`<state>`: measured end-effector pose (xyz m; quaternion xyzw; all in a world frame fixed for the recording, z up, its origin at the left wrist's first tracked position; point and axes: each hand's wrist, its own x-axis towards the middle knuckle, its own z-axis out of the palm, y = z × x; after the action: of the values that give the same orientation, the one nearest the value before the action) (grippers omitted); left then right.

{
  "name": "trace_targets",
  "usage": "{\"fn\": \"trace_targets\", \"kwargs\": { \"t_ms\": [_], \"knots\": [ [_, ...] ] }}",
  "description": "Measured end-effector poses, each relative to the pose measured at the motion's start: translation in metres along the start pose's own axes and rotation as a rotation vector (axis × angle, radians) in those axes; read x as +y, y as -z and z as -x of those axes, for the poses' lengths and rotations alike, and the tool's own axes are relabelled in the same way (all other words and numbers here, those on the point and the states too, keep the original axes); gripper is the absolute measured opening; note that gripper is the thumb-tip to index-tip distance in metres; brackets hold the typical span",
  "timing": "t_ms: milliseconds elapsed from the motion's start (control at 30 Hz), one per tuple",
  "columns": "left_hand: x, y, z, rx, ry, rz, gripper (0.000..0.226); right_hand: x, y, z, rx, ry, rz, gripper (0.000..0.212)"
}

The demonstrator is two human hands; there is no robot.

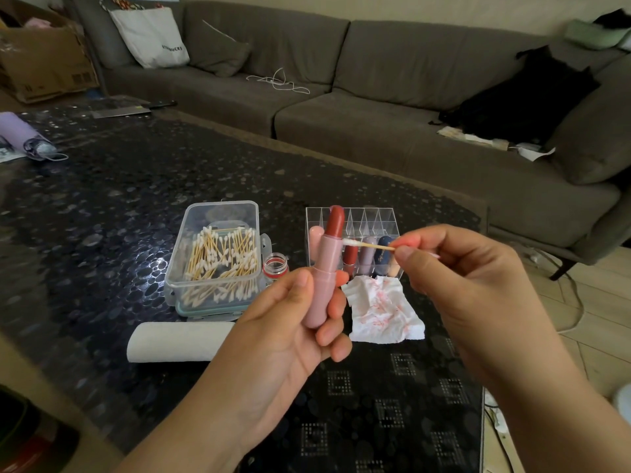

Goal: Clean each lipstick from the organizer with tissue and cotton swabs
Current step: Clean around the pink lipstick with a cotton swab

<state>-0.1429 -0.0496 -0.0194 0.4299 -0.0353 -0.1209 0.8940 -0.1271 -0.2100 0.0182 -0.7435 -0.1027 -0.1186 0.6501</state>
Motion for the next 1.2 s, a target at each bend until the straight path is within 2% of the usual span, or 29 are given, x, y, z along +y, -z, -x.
{"fn": "trace_targets", "kwargs": {
  "t_ms": [133, 400, 1200],
  "knots": [
    [-0.0001, 0.0029, -0.0006, -0.030, 0.034, 0.038, 0.033, -0.0002, 0.0003, -0.0001, -0.001, 0.000, 0.004, 0.020],
    [-0.0007, 0.0025, -0.0015, -0.028, 0.023, 0.017, 0.009, 0.0011, 0.0006, 0.0002, -0.003, 0.004, 0.014, 0.022],
    [0.0024, 0.0033, 0.0008, -0.060, 0.022, -0.016, 0.014, 0.0023, 0.0017, -0.0011, 0.011, -0.017, 0.010, 0.021]
  ]
}}
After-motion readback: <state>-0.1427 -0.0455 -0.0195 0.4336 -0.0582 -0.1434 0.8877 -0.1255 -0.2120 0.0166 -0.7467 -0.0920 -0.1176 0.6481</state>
